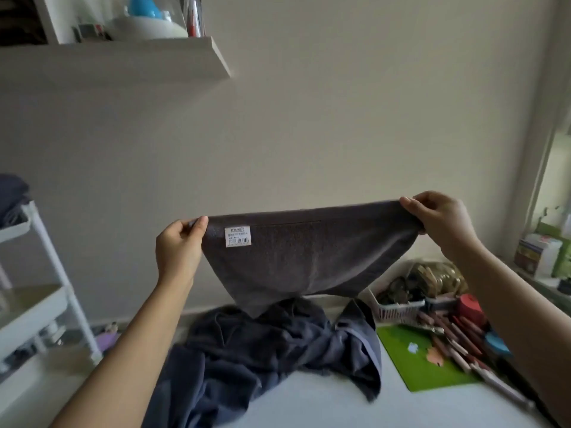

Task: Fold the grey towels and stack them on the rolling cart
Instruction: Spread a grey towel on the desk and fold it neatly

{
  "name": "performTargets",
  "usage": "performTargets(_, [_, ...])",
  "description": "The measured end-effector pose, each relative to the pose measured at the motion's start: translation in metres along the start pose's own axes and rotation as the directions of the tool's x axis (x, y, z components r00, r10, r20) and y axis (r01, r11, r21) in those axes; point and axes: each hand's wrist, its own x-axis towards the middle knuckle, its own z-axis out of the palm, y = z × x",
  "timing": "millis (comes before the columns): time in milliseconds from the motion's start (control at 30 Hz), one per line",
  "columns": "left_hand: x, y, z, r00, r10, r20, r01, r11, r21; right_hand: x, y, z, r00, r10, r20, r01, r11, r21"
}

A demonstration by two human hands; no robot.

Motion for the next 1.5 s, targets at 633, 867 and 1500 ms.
performTargets(633, [-0.228,-0.141,-0.07,0.86,-0.484,0.163,0.419,0.852,0.315,-0.198,0.168,-0.007,0.822,0.41,0.396,-0.354,0.912,-0.208])
performTargets(867, [-0.179,-0.187,-0.031,0.838,-0.533,0.119,0.491,0.83,0.264,-0.147,0.189,0.043,0.854,0.402,0.331,-0.321,0.907,-0.274])
performTargets(1500, [-0.041,-0.38,0.11,0.703,-0.681,0.203,0.534,0.695,0.482,-0.017,0.358,0.234,0.677,0.631,0.379,-0.395,0.746,-0.537])
